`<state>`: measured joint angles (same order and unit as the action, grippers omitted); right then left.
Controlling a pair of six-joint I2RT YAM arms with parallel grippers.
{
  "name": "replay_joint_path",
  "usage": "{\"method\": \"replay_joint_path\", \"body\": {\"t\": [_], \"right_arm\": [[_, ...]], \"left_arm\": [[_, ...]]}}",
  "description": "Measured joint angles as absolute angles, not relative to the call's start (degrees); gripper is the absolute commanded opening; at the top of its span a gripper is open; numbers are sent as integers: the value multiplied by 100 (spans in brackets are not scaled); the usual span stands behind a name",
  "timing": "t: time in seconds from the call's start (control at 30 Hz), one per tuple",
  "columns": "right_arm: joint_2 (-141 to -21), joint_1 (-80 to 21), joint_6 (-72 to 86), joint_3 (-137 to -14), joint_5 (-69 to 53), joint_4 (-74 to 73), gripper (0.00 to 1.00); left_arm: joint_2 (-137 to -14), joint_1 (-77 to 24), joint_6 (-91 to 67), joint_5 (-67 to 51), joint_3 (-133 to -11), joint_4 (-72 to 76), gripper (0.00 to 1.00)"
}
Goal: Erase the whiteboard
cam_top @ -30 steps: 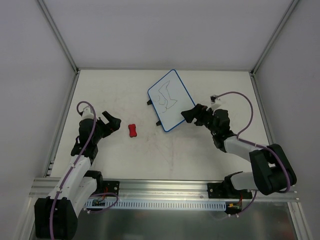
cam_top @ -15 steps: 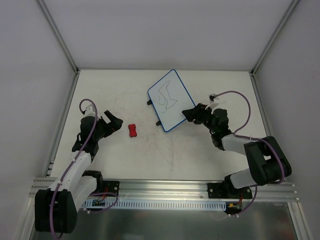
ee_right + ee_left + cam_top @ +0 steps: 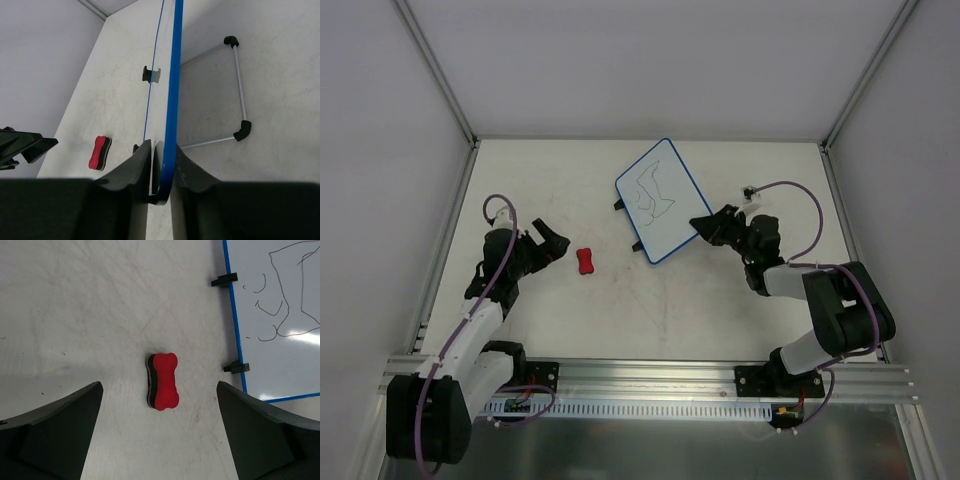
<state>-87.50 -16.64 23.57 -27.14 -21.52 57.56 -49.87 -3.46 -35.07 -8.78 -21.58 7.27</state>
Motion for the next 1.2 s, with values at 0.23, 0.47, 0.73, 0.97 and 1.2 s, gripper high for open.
{"method": "replay_joint_path", "body": {"t": [0.23, 0.47, 0.73, 0.97, 1.2], "right_arm": [[-8768, -1653, 2670, -2768, -2355, 5852, 0], [-8849, -1584, 2792, -2777, -2410, 5872, 0], [-8860, -1575, 2808, -2797, -2447, 5876, 0], [-8892, -1509, 3011, -2801, -2445, 5813, 0], [-8816, -1490, 3148, -2869, -2397, 5498, 0]], "left_arm": [[-6053, -1221, -3315, -126, -3365, -91, 99], [-7625, -2110, -3103, 517, -4777, -956, 99], [-8473, -2187, -3041, 694, -5065, -1772, 99], [-8477, -2451, -3039, 812, -5181, -2045, 99], [-8525, -2742, -3041, 1122, -5354, -2189, 98]]}}
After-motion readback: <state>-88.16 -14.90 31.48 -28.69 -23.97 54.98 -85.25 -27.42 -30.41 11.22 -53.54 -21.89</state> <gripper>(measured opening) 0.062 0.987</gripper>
